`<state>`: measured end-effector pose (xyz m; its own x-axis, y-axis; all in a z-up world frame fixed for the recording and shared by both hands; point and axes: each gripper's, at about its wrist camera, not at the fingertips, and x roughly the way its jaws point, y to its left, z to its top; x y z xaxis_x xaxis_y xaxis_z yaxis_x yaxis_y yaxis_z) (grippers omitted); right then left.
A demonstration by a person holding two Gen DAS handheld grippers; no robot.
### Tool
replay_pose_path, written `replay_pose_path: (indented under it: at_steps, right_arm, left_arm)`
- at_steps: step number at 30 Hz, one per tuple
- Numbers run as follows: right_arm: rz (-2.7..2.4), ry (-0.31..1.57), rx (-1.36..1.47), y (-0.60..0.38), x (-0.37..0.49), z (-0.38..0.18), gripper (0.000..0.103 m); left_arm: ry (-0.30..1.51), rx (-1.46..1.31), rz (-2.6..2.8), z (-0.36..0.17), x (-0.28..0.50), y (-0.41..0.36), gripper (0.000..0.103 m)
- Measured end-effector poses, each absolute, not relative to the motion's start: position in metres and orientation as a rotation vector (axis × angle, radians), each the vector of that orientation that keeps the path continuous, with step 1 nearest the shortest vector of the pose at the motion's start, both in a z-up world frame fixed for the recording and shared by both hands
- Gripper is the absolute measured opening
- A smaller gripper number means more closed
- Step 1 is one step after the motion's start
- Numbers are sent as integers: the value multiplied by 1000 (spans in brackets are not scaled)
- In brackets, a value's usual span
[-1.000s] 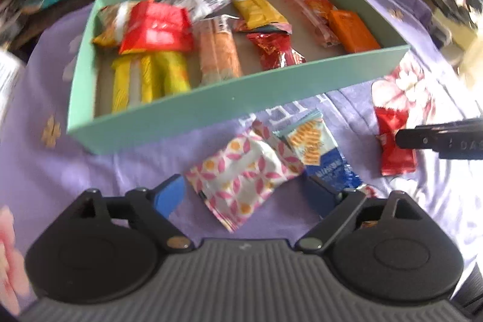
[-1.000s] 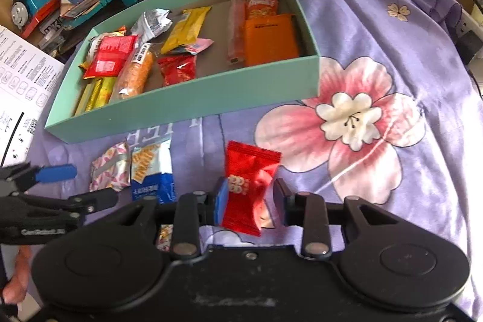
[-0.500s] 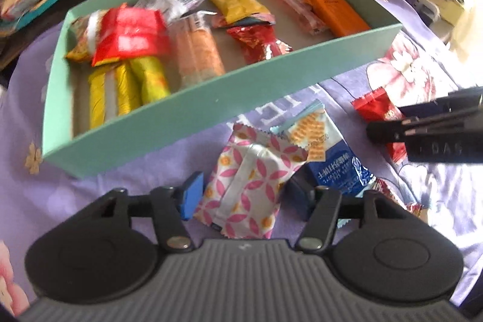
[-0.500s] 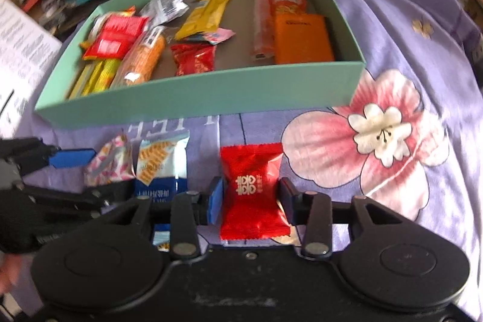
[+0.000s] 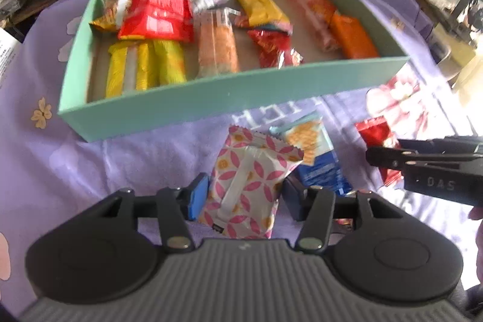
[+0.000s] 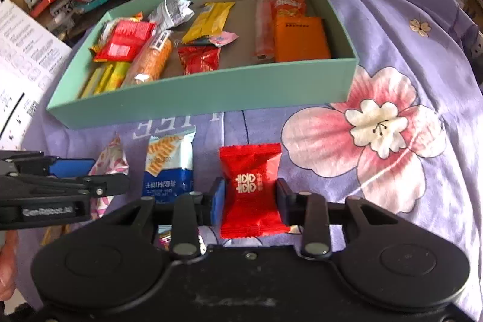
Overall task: Organize snacks
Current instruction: 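Carry the floral packet and red candy into the box and open both tools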
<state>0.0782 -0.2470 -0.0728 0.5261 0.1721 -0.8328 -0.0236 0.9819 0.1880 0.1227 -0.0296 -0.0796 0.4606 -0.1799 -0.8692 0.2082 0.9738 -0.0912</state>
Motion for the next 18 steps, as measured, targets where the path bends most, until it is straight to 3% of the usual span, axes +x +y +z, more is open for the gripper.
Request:
replay_pose_path:
  at_steps: [10,18]
  right_arm:
    - [158,892,270,-263,88,-17,35]
    - [132,857,340,-277,139,0,35]
  left_arm:
    - [908,-33,-239,-10,137,-30,52]
    - [907,-90,-203,-6,206,-51,52]
